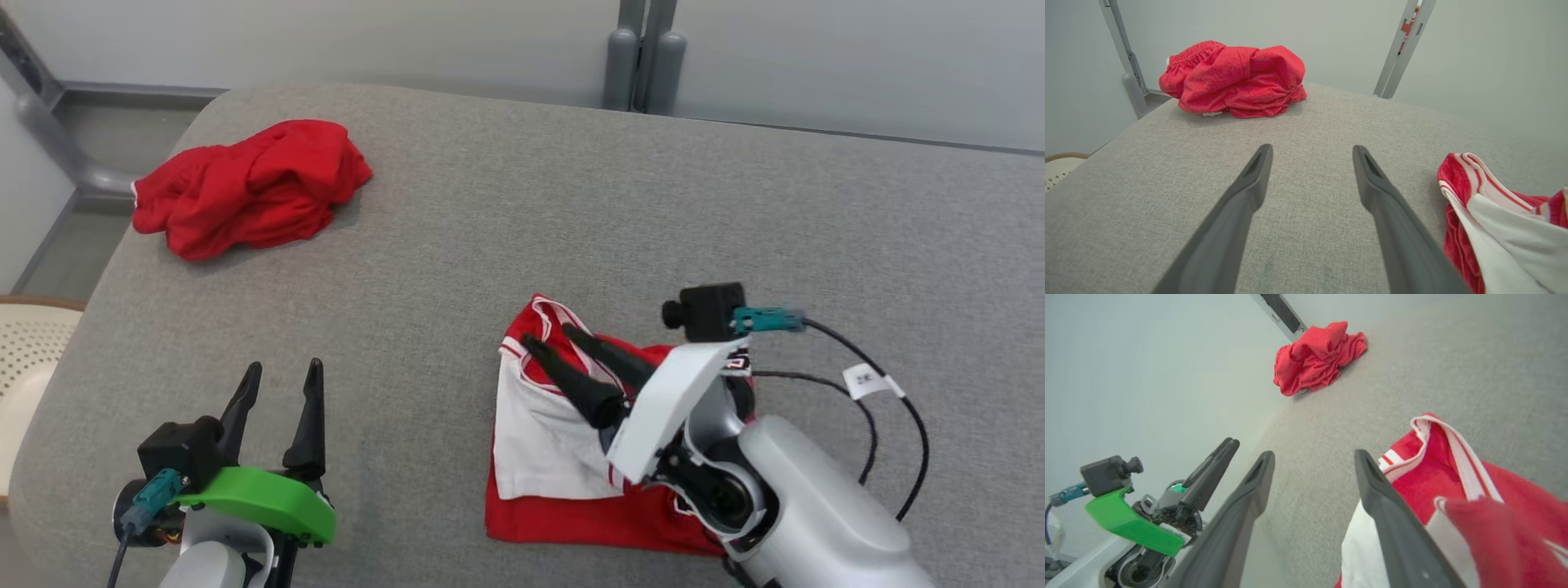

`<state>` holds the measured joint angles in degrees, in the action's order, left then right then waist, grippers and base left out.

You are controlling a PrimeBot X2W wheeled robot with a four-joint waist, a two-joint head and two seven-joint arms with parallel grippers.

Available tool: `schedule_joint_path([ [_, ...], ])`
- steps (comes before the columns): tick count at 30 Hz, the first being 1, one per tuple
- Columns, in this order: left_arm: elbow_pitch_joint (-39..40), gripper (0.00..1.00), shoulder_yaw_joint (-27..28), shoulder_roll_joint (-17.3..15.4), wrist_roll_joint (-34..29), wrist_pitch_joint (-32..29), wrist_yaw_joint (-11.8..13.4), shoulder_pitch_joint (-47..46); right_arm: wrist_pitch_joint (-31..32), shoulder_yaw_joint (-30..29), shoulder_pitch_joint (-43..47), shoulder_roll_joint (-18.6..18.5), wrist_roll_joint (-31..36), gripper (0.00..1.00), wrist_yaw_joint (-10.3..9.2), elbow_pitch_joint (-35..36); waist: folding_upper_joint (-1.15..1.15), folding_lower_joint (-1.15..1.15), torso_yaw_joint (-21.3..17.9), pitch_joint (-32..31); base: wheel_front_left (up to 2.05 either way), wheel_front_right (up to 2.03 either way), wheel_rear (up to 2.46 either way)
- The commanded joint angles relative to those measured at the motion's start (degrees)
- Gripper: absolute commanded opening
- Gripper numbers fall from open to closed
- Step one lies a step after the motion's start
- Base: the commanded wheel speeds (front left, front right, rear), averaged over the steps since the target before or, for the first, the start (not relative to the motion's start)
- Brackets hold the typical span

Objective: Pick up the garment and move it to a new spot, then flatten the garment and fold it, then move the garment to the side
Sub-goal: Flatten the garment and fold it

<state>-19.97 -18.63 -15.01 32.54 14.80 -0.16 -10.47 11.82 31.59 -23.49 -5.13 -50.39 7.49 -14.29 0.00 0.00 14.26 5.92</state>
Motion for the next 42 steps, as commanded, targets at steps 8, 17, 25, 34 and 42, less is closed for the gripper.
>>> schedule_joint_path([
  [8, 2.7, 1.00, 1.7, -0.5, -0.7, 0.4, 1.3, 2.9, -10.3, -8.8, 4.4, -11.4, 1.9, 1.00, 0.00, 9.9, 0.00, 0.00, -8.9, -4.3, 0.00, 0.00, 0.00],
  [17, 5.7, 1.00, 3.2, 0.4, -1.7, 0.4, 1.5, 4.9, -14.8, -21.1, 11.8, -13.9, 10.0, 1.00, 0.00, 7.9, 0.00, 0.00, -11.8, -4.5, 0.00, 0.00, 0.00],
  [25, 7.0, 1.00, 3.7, 0.8, -3.2, 0.4, 0.9, 4.7, -14.3, -23.0, 12.7, -11.4, 16.5, 1.00, 0.00, 4.6, 0.00, 0.00, -9.8, -4.0, 0.00, 0.00, 0.00],
  [34, 7.7, 1.00, 5.4, 2.9, -5.5, 0.4, -0.2, 4.7, -11.3, -16.4, 8.7, -5.4, 24.1, 0.00, -0.03, -7.8, 0.00, 0.00, -4.3, -3.3, 0.00, 0.00, 0.00],
  [42, 6.3, 1.00, 6.4, 3.2, -6.5, 0.3, -1.2, 4.4, -7.4, -10.3, 5.6, -1.0, 21.4, 0.00, -0.01, -19.6, 0.00, 0.00, 0.9, -2.6, 0.00, 0.00, 0.00],
])
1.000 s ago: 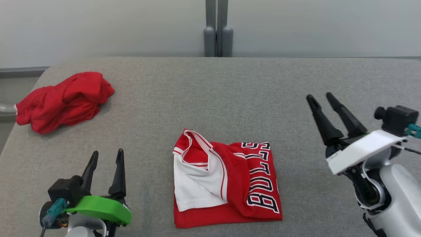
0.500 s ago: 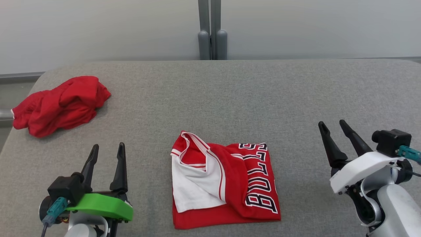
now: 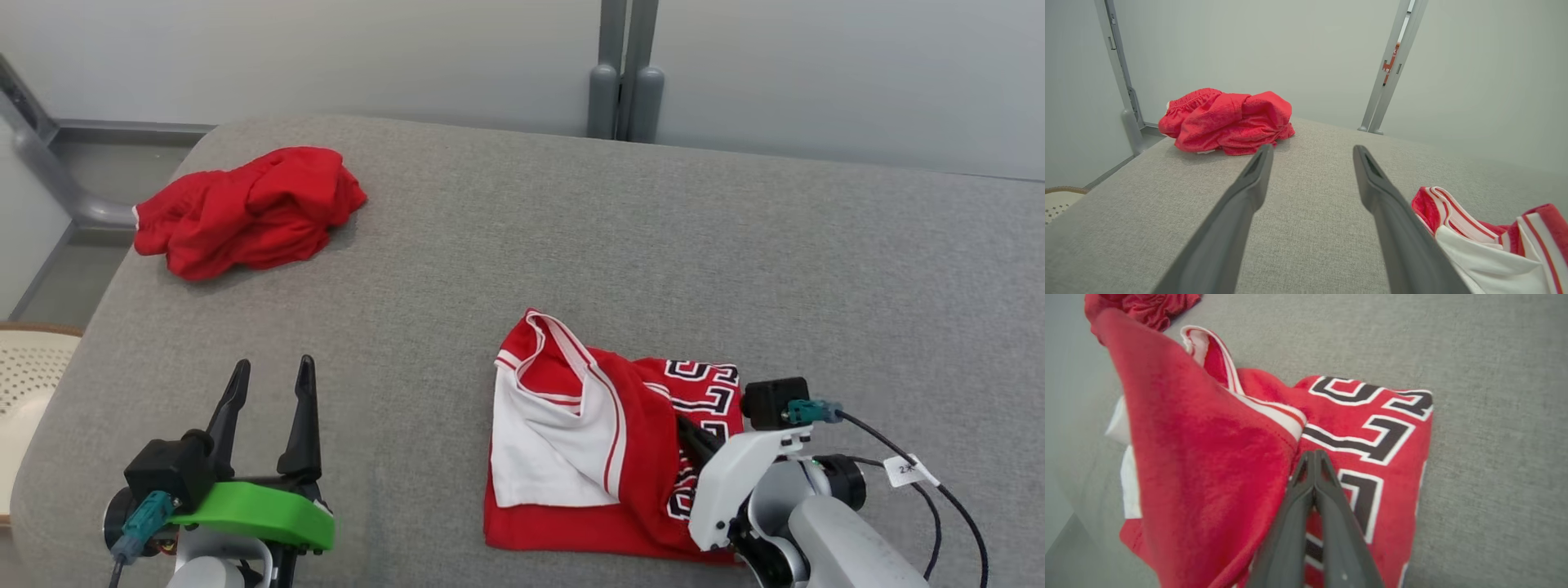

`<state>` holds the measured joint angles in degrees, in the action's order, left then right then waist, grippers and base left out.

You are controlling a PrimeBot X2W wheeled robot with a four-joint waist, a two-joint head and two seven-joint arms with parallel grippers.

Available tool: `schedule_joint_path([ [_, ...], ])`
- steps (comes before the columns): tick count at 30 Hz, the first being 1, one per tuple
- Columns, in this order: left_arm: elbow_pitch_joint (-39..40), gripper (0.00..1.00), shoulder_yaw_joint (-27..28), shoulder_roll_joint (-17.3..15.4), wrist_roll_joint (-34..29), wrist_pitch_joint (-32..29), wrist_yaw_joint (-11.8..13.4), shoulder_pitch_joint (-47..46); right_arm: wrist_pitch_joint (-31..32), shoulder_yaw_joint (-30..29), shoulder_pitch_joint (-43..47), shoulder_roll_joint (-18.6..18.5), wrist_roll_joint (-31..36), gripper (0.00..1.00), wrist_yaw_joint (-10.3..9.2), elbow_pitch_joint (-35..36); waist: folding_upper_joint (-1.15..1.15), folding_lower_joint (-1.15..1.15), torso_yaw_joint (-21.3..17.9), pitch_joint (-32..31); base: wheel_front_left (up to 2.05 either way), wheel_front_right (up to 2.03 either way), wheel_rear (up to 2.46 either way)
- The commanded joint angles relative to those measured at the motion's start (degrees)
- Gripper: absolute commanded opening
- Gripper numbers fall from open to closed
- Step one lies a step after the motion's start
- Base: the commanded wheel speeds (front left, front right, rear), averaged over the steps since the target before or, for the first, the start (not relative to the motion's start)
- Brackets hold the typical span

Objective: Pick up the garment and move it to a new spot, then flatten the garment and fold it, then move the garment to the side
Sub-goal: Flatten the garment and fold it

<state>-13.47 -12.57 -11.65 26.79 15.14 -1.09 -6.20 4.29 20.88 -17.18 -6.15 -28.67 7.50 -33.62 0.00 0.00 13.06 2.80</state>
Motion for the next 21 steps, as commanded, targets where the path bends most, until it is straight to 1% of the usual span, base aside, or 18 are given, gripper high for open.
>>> schedule_joint_path([
  [1, -0.2, 1.00, 0.4, -0.2, -0.7, 0.0, -0.4, 0.0, -0.1, 1.2, -0.9, 0.4, -0.9, 0.00, -0.02, -0.9, 0.00, 0.00, 2.5, 0.6, 0.00, 0.00, 0.00],
  [3, -0.4, 1.00, 0.6, -0.3, -0.7, 0.0, -0.4, -0.1, -0.9, 3.6, -1.7, 1.0, -1.7, 0.00, -0.02, -1.7, 0.00, 0.00, 3.1, 0.8, 0.00, 0.00, 0.00],
  [7, -0.6, 1.00, 1.0, -0.2, -0.8, 0.0, -0.7, -0.4, -3.0, 10.9, -2.9, 1.9, -4.1, 0.00, -0.02, -0.8, 0.00, 0.00, 3.2, 1.0, 0.00, 0.00, 0.00],
  [11, -0.7, 1.00, 1.3, 0.1, -1.1, 0.0, -0.7, -0.2, -3.9, 20.4, -3.7, 2.3, -7.5, 0.00, -0.02, 1.6, 0.00, 0.00, 1.9, 1.1, 0.00, 0.00, 0.00],
  [14, -0.6, 1.00, 1.6, 0.3, -1.2, 0.0, -0.8, -0.1, -5.4, 24.5, -4.5, 1.0, -10.5, 0.00, -0.04, 3.3, 0.00, 0.00, 0.4, 0.9, 0.00, 0.00, 0.00],
  [17, -0.3, 1.00, 2.2, 0.3, -1.3, 0.0, -0.7, 0.2, -9.2, 25.4, -5.6, -1.4, -12.3, 0.00, -0.04, 5.3, 0.00, 0.00, -1.6, 0.5, 0.00, 0.00, 0.00],
  [21, 0.4, 1.00, 2.8, 0.4, -1.7, 0.0, -0.8, 0.8, -14.7, 23.0, -7.0, -5.0, -12.4, 0.00, -0.03, 7.8, 0.00, 0.00, -4.1, 0.0, 0.00, 0.00, 0.00],
])
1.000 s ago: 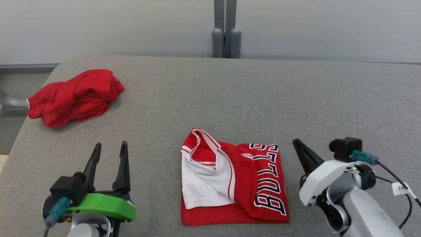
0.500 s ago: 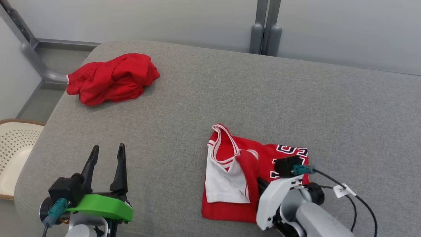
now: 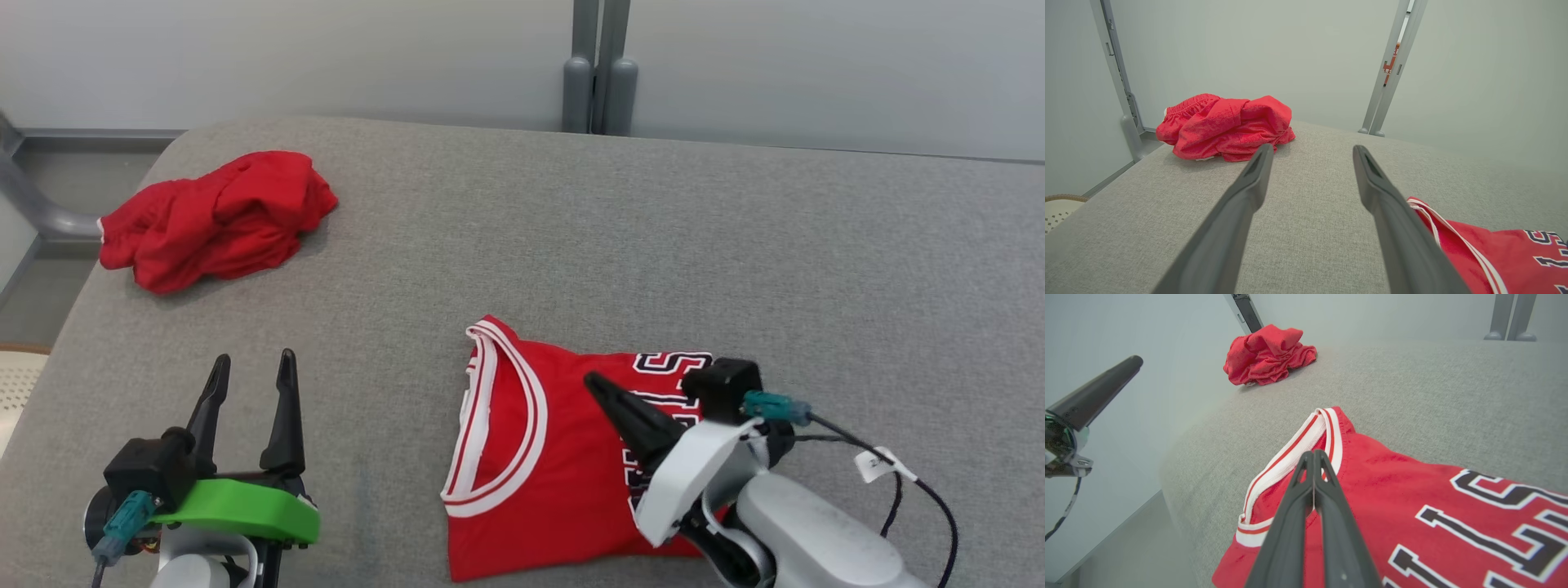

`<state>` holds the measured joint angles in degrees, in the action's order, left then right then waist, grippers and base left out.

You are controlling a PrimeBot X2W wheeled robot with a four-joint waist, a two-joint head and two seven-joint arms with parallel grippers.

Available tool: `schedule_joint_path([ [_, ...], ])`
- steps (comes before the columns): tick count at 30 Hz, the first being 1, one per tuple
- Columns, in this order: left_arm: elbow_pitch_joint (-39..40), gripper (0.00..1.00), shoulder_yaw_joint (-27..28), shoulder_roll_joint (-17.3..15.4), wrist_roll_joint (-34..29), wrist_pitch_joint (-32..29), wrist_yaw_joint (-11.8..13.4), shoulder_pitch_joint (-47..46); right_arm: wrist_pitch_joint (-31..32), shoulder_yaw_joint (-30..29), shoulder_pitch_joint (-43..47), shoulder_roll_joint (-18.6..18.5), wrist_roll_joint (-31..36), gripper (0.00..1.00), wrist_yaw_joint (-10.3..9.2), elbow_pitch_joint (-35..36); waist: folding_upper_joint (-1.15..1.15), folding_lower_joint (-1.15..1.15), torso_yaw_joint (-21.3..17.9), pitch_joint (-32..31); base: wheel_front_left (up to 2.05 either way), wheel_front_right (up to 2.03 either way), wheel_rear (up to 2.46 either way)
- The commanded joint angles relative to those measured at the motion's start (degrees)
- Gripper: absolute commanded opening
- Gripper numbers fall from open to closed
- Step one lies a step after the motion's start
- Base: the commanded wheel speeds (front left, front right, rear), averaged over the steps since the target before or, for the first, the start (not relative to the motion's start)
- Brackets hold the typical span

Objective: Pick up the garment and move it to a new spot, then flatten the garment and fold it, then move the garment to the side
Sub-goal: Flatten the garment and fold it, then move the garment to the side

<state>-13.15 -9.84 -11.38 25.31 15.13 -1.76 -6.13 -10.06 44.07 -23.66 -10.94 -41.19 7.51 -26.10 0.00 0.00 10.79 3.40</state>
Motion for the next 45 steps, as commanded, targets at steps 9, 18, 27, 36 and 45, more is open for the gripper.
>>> schedule_joint_path([
  [9, 2.3, 1.00, 2.2, 0.4, -1.4, 0.0, -0.3, 2.3, -4.9, -15.6, 1.7, -7.2, 5.0, 0.44, -0.04, 8.0, 0.00, 0.00, -7.6, -2.1, 0.00, 0.00, 0.00],
  [18, 3.9, 1.00, 3.9, 1.1, -3.1, 0.0, -1.9, 3.8, -5.1, -31.5, 9.7, -6.8, 12.6, 1.00, -0.04, 11.0, 0.00, 0.00, -11.2, -3.3, 0.00, 0.00, 0.00],
  [27, 4.3, 1.00, 5.9, 2.2, -5.9, 0.0, -2.9, 4.1, -5.2, -37.2, 15.7, -3.4, 17.9, 1.00, -0.05, 11.2, 0.00, 0.00, -12.0, -2.8, 0.00, 0.00, 0.00],
  [36, 4.2, 1.00, 7.4, 3.4, -7.7, 0.0, -3.9, 3.6, -2.9, -34.4, 14.8, -2.6, 17.2, 1.00, -0.05, 10.5, 0.00, 0.00, -10.1, -2.7, 0.00, 0.00, 0.00],
  [45, 3.9, 1.00, 7.4, 4.6, -8.9, 0.0, -4.8, 2.7, 9.6, -28.1, 10.5, 0.0, 11.3, 1.00, -0.05, 5.6, 0.00, 0.00, -4.9, -1.8, 0.00, 0.00, 0.00],
])
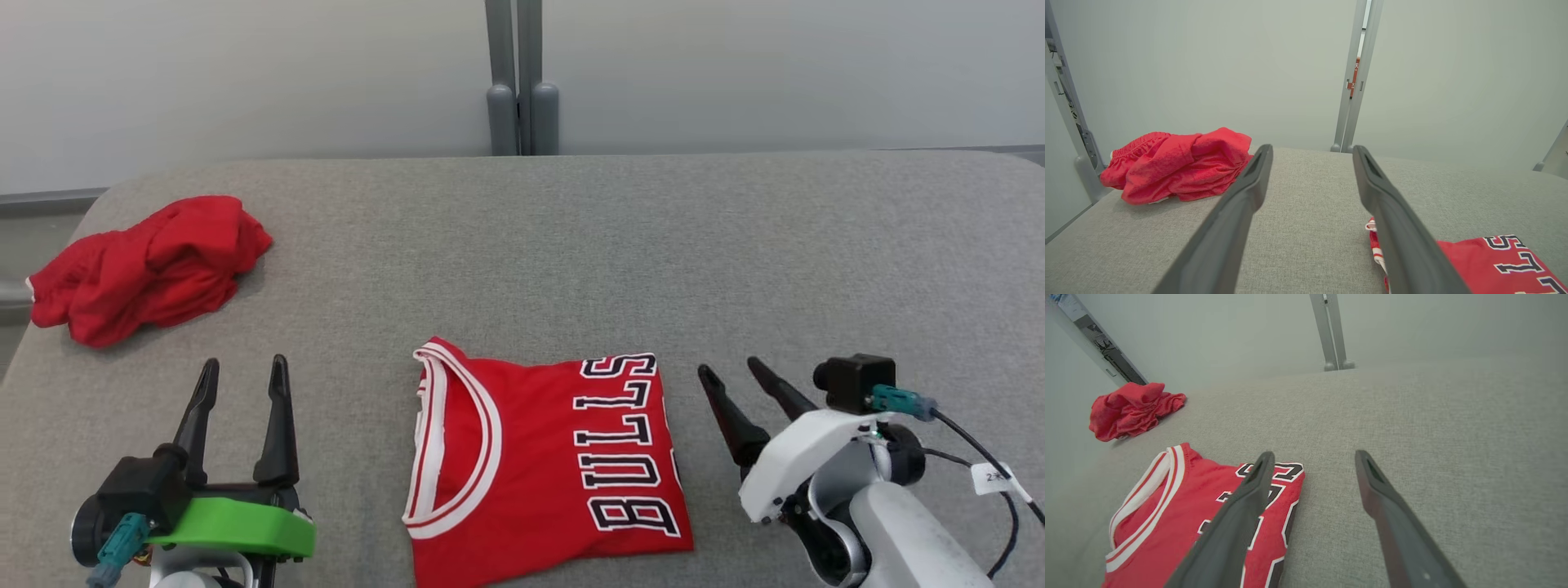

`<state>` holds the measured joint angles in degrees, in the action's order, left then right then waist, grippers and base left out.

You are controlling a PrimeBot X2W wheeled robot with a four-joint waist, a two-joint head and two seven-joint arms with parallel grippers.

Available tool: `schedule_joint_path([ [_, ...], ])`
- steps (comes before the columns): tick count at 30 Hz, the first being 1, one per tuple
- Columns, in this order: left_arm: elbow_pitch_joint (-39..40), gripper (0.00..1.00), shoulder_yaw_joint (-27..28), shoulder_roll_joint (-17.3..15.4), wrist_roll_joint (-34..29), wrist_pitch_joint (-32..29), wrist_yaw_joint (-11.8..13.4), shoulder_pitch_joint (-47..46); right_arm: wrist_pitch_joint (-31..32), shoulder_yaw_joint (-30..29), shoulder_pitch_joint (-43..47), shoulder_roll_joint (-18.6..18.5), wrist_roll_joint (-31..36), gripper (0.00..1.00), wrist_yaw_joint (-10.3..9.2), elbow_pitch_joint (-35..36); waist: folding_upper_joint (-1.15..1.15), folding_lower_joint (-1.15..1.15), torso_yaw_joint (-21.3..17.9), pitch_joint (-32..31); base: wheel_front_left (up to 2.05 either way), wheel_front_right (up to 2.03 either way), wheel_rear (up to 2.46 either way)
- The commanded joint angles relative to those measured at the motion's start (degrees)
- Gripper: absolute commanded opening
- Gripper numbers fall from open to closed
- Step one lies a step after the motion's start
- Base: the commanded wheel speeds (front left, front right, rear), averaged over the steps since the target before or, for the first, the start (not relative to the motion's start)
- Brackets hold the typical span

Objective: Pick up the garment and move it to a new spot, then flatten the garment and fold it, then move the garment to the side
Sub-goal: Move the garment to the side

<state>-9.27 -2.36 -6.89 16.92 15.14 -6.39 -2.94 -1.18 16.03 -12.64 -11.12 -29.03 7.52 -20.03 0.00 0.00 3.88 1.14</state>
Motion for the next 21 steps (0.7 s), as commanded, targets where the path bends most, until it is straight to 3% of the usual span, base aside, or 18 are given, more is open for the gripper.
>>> schedule_joint_path([
  [1, -0.1, 1.00, -0.1, 0.2, -0.6, 0.0, -0.2, -0.5, 3.1, 0.7, -0.8, 0.4, -1.5, 1.00, -0.06, -1.5, 0.00, 0.00, 2.8, 0.6, 0.00, 0.00, 0.00],
  [7, -1.5, 1.00, 0.0, 0.7, -0.5, 0.0, -0.6, -0.7, 14.8, -1.4, -2.6, 3.4, -4.3, 1.00, -0.03, -7.3, 0.00, 0.00, 6.4, 1.0, 0.00, 0.00, 0.00],
  [13, -2.1, 1.00, -0.3, 1.2, -0.5, 0.0, -0.7, -1.2, 25.3, -4.7, -2.8, 5.4, -2.4, 1.00, -0.04, -12.1, 0.00, 0.00, 8.8, 1.7, 0.00, 0.00, 0.00],
  [17, -2.3, 1.00, -0.2, 1.4, -0.6, 0.0, -0.9, -1.6, 27.6, -7.1, -2.9, 6.5, 0.0, 1.00, -0.08, -12.5, 0.00, 0.00, 9.2, 2.1, 0.00, 0.00, 0.00],
  [18, -2.4, 1.00, -0.1, 1.4, -0.6, 0.0, -0.9, -1.6, 27.7, -7.4, -2.9, 6.8, 0.5, 0.92, -0.08, -12.0, 0.00, 0.00, 9.1, 2.2, 0.00, 0.00, 0.00],
  [19, -2.4, 1.00, 0.0, 1.3, -0.7, 0.0, -0.9, -1.5, 27.3, -7.6, -2.9, 6.9, 0.8, 0.40, -0.08, -11.4, 0.00, 0.00, 9.0, 2.3, 0.00, 0.00, 0.00],
  [20, -2.5, 1.00, 0.0, 1.3, -0.7, 0.0, -0.9, -1.5, 26.8, -7.8, -2.9, 7.1, 1.2, 0.00, -0.08, -10.6, 0.00, 0.00, 8.7, 2.4, 0.00, 0.00, 0.00],
  [21, -2.5, 1.00, 0.0, 1.4, -0.8, 0.0, -1.0, -1.6, 26.5, -7.9, -3.0, 7.2, 1.6, 0.00, -0.07, -10.0, 0.00, 0.00, 8.4, 2.4, 0.00, 0.00, 0.00],
])
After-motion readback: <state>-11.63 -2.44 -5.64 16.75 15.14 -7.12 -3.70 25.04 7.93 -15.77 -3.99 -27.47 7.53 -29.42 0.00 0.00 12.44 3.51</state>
